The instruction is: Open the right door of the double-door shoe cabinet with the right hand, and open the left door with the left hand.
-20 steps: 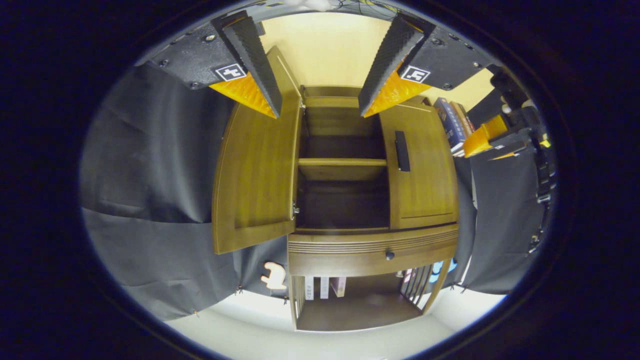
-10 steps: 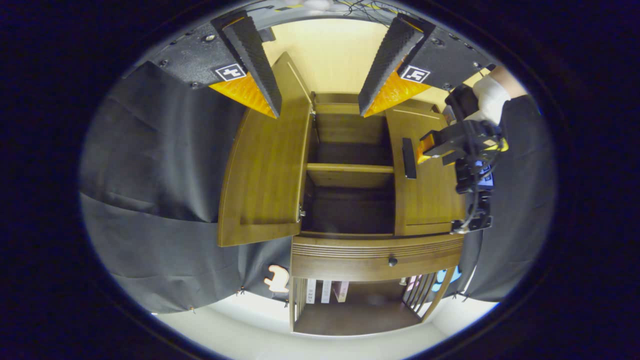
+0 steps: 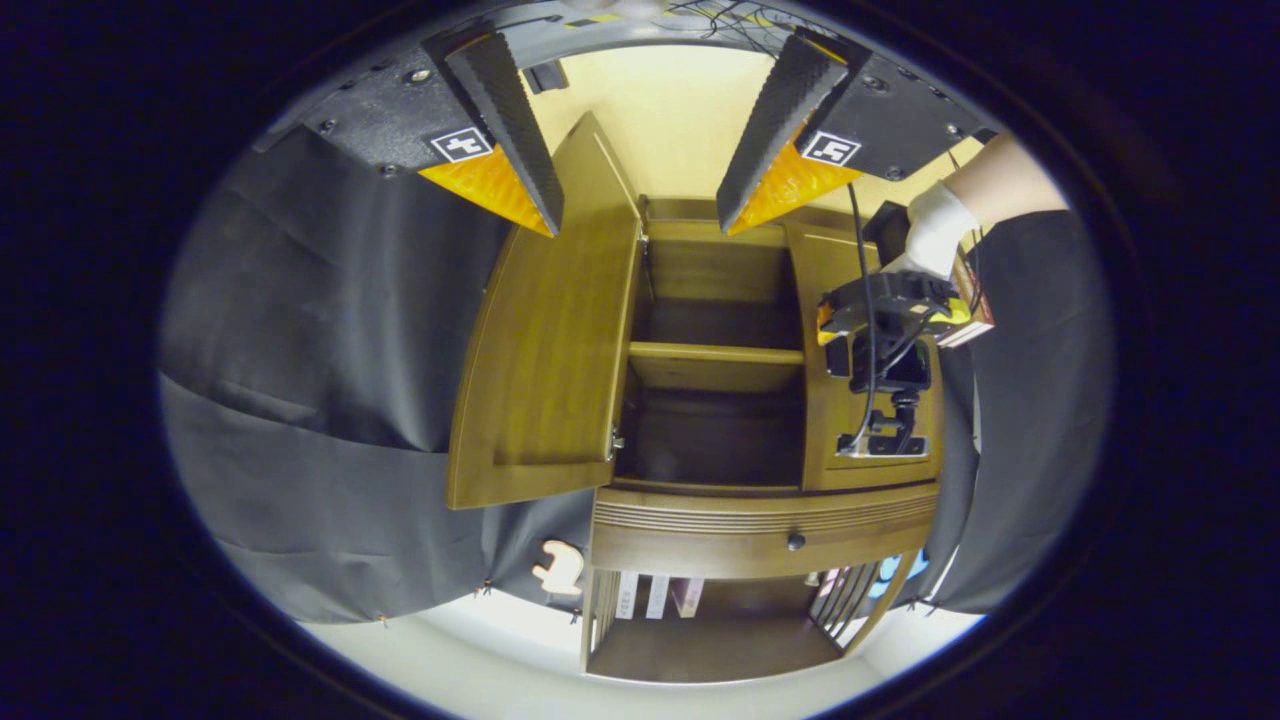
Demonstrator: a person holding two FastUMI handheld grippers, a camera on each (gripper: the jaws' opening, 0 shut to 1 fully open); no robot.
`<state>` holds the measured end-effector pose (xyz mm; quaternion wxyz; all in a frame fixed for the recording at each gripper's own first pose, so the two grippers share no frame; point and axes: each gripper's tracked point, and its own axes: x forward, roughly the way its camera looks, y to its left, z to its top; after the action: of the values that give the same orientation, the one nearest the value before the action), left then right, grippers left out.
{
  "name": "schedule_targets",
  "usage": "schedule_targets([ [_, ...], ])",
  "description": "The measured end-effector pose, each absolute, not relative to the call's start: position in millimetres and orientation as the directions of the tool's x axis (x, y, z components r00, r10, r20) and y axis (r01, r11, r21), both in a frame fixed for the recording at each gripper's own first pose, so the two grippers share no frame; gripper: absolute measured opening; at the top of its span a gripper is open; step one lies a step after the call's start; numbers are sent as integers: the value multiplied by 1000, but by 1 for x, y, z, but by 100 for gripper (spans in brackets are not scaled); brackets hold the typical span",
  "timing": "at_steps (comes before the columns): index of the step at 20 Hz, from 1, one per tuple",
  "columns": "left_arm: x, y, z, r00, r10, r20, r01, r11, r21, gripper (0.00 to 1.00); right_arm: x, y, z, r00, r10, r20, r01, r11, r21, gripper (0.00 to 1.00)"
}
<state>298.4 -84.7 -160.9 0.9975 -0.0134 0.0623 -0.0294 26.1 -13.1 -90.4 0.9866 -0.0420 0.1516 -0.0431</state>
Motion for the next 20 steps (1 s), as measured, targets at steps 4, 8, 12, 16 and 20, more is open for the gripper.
schedule_targets([
  [4, 304, -93, -165, 989, -79, -127, 77, 997, -20, 41, 28, -9, -92, 950, -77, -303, 49, 994, -99, 97],
  [8, 299, -94, -165, 981, -128, -146, 119, 991, -64, 31, 28, -7, -89, 952, -66, -298, 42, 995, -86, 98],
  [12, 280, -93, -165, 970, -187, -153, 174, 980, -93, 39, 28, -3, -95, 951, -54, -305, 36, 997, -65, 97],
  [16, 247, -85, -164, 965, -224, -137, 214, 973, -87, 31, 27, 6, -101, 949, -31, -313, 17, 999, -49, 97],
  [20, 208, -69, -163, 961, -242, -137, 231, 969, -90, 30, 24, 14, -104, 950, -14, -312, 2, 999, -40, 97],
])
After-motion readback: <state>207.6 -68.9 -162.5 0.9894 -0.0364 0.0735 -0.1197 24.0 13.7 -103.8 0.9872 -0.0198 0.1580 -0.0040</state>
